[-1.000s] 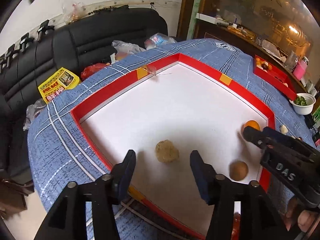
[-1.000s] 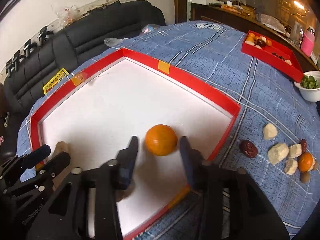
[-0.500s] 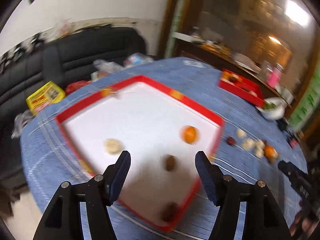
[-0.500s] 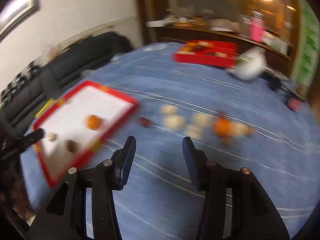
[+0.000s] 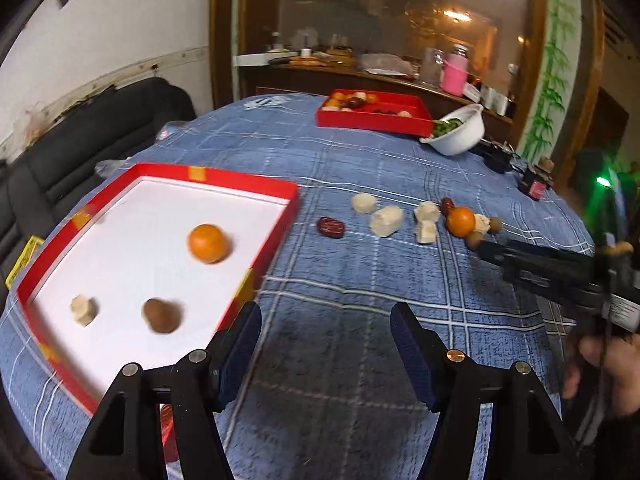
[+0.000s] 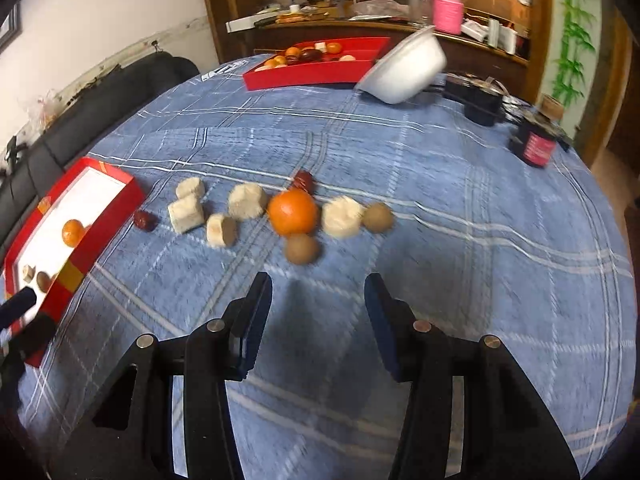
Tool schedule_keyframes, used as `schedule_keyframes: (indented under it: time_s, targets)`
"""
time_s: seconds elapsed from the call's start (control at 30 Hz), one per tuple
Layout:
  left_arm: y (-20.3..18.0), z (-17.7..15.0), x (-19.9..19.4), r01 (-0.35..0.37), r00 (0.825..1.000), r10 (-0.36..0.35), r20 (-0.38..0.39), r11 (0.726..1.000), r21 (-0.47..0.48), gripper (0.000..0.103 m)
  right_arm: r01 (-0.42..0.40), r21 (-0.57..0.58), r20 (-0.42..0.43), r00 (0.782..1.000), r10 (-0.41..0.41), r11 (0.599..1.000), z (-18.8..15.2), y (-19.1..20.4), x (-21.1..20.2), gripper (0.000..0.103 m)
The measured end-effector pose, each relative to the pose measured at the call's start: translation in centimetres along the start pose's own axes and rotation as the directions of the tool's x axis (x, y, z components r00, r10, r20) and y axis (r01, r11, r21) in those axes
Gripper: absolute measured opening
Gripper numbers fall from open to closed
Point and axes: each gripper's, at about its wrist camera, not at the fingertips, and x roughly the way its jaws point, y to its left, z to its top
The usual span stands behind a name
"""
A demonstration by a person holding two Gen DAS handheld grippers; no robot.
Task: Organize fruits
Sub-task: 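Grasp a brown nut with the right tool while the left tool grasps a pastry, then carry the nut and pastry into the red tray and release both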
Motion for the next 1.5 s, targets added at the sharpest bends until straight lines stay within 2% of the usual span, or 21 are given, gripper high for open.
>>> schedule_keyframes:
  time_s: [0.1, 0.17, 0.3, 0.4, 0.57, 0.6, 0.63, 0.67, 0.7, 0.77, 1.0, 1.33, 1.5]
  targets:
    - [-0.9, 0.6, 1.0, 0.021, 1.0, -0.021, -0.007, 1.0, 0.009, 0.065, 0.025, -0.022, -0.022, 0.999, -0.025, 0.999, 0.8, 0.3, 1.9, 0.039]
    - [-1.9, 1.1, 1.7, 0.032, 0.999, -0.032, -0.008, 0.999, 0.021, 0.065, 0.011, -0.006, -0.042, 0.999, -0.011, 1.0, 1.3, 0.1, 3.1, 0.02]
    - [-4.6, 2.3, 3.8, 0.076, 0.997, -0.075, -0.018, 0.995, 0.07, 0.065, 0.0, -0.007, -0.022, 1.0, 0.0, 1.0, 1.0, -0.3, 2.3, 0.02]
    - [-7.0, 3.4, 5.7, 0.106, 0.994, -0.104, -0.03, 0.99, 0.096, 0.066, -0.006, 0.041, -0.003, 1.0, 0.006, 0.999, 0.3, -2.6, 0.5, 0.02]
    - [-9.7, 5.1, 9.0, 0.088, 0.995, -0.082, -0.061, 0.991, 0.102, 0.066, -0.025, 0.112, 0.054, 0.998, 0.019, 0.993, -1.1, -5.0, -2.3, 0.02]
    - [-10.1, 5.3, 9.6, 0.079, 0.995, -0.073, -0.063, 0.992, 0.102, 0.063, -0.032, 0.127, 0.066, 0.998, 0.024, 0.991, -1.2, -5.5, -2.6, 0.02]
    - [-10.4, 5.4, 10.1, 0.073, 0.996, -0.066, -0.065, 0.992, 0.107, 0.042, -0.043, 0.143, 0.078, 0.996, 0.032, 0.989, -1.2, -5.9, -2.7, 0.02]
    - [-10.7, 5.4, 10.8, 0.057, 0.996, -0.048, -0.079, 0.991, 0.122, 0.025, -0.053, 0.155, 0.09, 0.995, 0.039, 0.986, -1.0, -6.2, -2.9, 0.02]
    - [-11.0, 5.4, 11.6, 0.016, 0.995, -0.003, -0.095, 0.991, 0.135, 0.016, -0.059, 0.157, 0.095, 0.994, 0.044, 0.986, -0.9, -6.3, -2.9, 0.02]
    - [-11.0, 5.6, 11.8, 0.044, 0.994, -0.032, -0.104, 0.992, 0.115, 0.016, -0.063, 0.147, 0.097, 0.994, 0.049, 0.987, -0.8, -6.2, -2.7, 0.02]
    - [-10.7, 4.8, 10.8, 0.039, 0.994, -0.025, -0.109, 0.991, 0.132, 0.016, -0.054, 0.138, 0.078, 0.996, 0.044, 0.989, -0.7, -6.1, -1.5, 0.02]
    - [-10.8, 1.3, 5.6, 0.104, 0.989, -0.086, -0.12, 0.983, 0.153, 0.016, -0.017, 0.107, 0.059, 0.998, 0.011, 0.994, -0.6, -5.5, -1.2, 0.02]
    - [-10.2, -0.1, 3.1, 0.123, 0.988, -0.106, -0.115, 0.979, 0.16, 0.015, -0.016, 0.097, 0.067, 0.998, 0.01, 0.995, -0.8, -4.7, -3.0, 0.02]
